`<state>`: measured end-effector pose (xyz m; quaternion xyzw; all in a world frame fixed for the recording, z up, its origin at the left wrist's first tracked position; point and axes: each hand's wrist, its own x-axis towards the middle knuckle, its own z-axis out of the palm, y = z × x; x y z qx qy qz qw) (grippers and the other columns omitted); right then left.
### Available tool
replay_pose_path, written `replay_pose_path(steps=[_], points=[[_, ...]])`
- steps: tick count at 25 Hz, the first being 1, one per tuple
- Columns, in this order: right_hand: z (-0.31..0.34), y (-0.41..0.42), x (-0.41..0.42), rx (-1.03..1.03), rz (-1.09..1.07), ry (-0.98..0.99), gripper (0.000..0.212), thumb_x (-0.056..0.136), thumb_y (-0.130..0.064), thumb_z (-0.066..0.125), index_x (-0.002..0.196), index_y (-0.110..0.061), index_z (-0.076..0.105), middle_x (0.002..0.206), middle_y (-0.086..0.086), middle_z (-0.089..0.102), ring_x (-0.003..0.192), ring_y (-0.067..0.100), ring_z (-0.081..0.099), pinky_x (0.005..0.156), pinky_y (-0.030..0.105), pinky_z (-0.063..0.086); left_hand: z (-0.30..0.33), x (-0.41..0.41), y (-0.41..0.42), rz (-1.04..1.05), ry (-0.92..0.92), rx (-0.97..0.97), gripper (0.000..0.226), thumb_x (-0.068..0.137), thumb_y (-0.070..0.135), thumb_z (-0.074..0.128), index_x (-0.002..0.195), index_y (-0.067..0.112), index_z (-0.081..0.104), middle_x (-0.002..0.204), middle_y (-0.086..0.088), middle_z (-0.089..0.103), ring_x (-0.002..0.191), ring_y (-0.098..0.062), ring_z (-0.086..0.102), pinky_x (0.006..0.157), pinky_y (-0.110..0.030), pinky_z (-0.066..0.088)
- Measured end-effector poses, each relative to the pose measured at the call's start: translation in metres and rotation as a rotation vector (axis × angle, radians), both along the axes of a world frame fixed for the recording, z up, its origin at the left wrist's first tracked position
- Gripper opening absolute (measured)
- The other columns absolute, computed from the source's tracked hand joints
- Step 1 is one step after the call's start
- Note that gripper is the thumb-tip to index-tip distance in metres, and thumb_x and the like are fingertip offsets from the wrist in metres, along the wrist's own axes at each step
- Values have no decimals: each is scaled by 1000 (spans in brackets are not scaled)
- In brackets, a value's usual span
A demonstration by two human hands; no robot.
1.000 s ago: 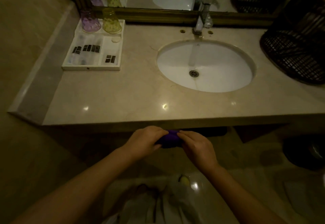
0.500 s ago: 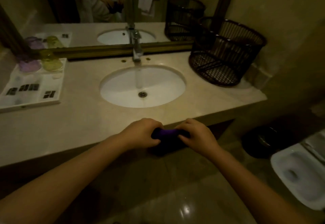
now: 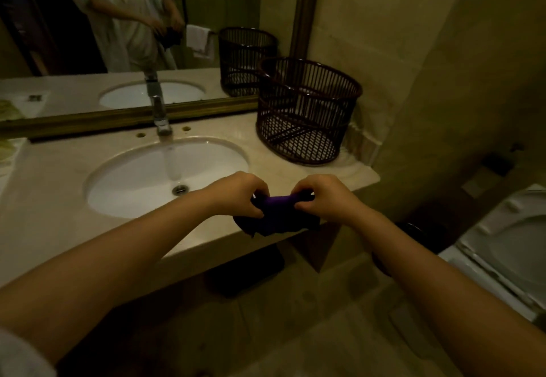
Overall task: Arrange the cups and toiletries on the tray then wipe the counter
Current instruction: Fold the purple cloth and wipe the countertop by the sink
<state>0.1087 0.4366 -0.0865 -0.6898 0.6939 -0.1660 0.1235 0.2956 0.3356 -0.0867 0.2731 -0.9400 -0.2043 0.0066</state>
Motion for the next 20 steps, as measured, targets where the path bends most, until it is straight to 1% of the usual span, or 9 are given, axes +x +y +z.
replay_pose_path(steps=[2,5,9,11,14,17,20], points=[[1,-13,-18,10,-31,-19,19,78,-17,66,96,-19,70,94,1,70,86,13,62,78,37,55,4,-21,-17,0,-3,-14,27,76,23,69,102,20,64,94,4,62,87,-14,59,78,-30,53],[-1,-40,-44,42,-66,-51,19,78,-16,66,97,-19,70,94,0,70,87,13,62,78,35,55,3,-53,-49,-25,-19,-29,26,76,20,68,102,19,64,91,5,60,84,-12,58,72,-23,49],[-4,-87,-71,56,-129,-82,17,78,-16,66,95,-19,71,93,-1,70,86,13,62,76,34,55,-4,-87,-101,-38,-41,-45,25,76,20,68,101,19,64,90,5,60,82,-12,57,68,-21,45],[-6,-113,-83,92,-161,-100,17,78,-17,67,95,-18,71,94,0,70,87,13,62,75,31,53,-5,-102,-132,-50,-59,-33,25,75,19,68,100,20,64,88,7,58,82,-11,56,67,-19,43],[-13,-147,-96,146,-211,-131,18,78,-18,69,95,-17,71,95,1,70,87,14,61,73,27,50,-10,-121,-169,-74,-104,-23,25,75,20,69,99,20,64,88,7,57,82,-10,55,69,-21,45],[-23,-177,-105,169,-249,-160,17,76,-18,70,93,-18,71,93,1,70,87,15,62,77,31,53,-22,-135,-199,-70,-129,-5,25,74,19,69,99,20,65,89,5,59,83,-12,57,71,-24,49],[-40,-196,-112,209,-263,-168,18,76,-17,70,94,-19,71,92,-2,68,85,13,62,77,30,54,-40,-146,-218,-71,-170,9,25,74,18,68,99,19,64,91,4,58,84,-13,56,70,-23,46]])
